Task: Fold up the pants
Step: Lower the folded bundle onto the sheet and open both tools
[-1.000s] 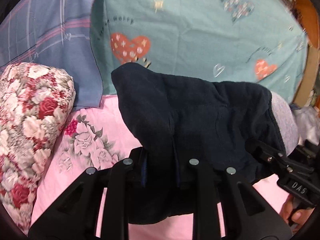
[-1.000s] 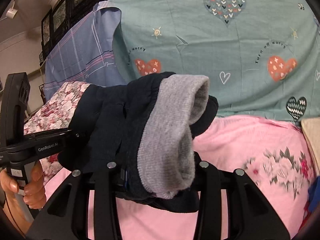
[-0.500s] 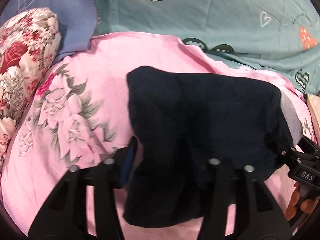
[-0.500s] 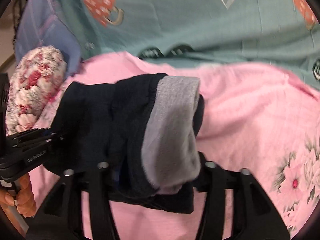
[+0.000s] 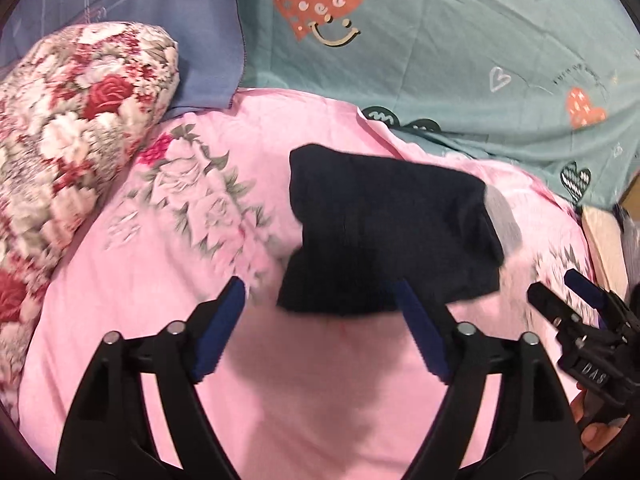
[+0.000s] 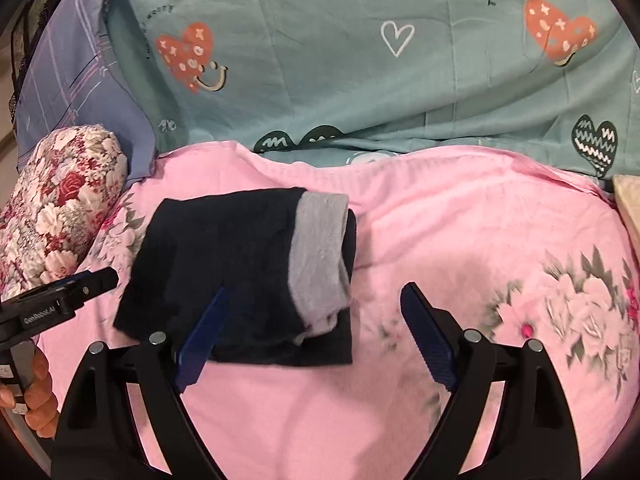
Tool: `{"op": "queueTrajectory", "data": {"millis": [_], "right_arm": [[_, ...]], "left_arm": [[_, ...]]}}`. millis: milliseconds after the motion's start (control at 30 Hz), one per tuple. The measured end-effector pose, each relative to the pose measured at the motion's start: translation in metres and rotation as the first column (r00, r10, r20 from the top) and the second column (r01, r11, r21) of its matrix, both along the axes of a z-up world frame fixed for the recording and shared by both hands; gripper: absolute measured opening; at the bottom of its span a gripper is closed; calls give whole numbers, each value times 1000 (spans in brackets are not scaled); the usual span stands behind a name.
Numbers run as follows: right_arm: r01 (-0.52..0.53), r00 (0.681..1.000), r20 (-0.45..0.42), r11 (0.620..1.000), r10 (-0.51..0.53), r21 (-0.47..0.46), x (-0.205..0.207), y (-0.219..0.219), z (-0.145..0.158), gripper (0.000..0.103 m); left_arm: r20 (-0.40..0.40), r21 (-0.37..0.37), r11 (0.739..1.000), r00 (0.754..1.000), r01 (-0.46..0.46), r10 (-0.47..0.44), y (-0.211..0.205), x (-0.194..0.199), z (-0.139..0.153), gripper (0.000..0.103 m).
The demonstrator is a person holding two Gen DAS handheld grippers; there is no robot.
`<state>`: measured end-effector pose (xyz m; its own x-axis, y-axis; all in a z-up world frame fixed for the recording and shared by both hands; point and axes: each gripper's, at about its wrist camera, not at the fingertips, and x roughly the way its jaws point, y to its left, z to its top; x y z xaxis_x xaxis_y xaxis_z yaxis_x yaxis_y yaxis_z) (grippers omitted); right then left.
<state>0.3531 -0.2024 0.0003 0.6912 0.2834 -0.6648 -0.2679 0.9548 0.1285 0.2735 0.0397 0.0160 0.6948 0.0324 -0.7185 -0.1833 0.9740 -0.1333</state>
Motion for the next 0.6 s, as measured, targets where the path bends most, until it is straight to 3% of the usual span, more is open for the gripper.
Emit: {"op": "queueTrajectory", "data": {"millis": [133, 333, 600], "right_arm": [[5, 1000, 19, 997, -3, -72, -42, 9, 5, 93], [31, 999, -14, 998, -32, -57, -97, 8, -2, 94], [62, 998, -23, 998, -63, -25, -145, -2, -10, 94]], "left_arm": [[-9, 24, 1000, 1000, -4, 4, -10, -38, -6, 91], [10, 120, 993, 1000, 4, -5, -29, -84, -14, 95], [60, 80, 997, 998, 13, -18, -32, -107, -20, 97]]}}
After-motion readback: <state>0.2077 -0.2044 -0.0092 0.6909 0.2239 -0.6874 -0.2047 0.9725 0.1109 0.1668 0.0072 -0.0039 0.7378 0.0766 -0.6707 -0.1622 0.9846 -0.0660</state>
